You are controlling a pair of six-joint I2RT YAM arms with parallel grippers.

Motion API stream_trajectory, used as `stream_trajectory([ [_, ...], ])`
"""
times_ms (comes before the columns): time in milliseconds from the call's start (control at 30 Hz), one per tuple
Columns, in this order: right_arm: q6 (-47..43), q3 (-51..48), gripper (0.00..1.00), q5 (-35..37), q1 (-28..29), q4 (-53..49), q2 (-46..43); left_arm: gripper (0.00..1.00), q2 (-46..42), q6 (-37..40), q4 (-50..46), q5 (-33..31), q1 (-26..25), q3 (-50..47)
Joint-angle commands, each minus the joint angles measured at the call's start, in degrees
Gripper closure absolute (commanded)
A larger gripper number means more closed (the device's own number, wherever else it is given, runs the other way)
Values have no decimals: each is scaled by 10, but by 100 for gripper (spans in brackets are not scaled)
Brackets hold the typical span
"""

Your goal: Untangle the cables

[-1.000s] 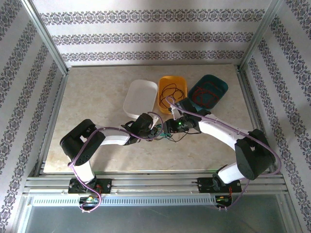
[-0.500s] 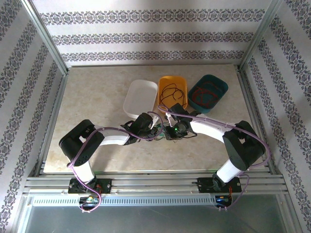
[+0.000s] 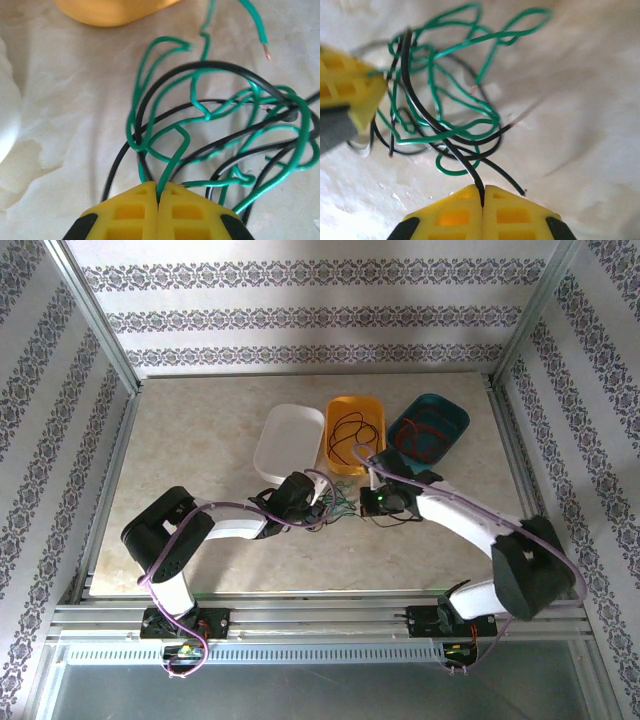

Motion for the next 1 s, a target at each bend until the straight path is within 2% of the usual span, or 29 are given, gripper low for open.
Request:
stream_trajectory([
  [0,59,-16,100,64,-51,-11,-53,100,-5,-8,-17,-19,8,-20],
  [533,202,-57,100,211,-199,-39,-245,100,-12,-9,-14,-31,9,-32],
  [767,160,-43,100,176,-220,12,-298,100,-11,-11,-10,-34,9,-39],
  [967,91,5,100,88,-219,60,-316,100,-4,-12,-4,-30,9,-35],
])
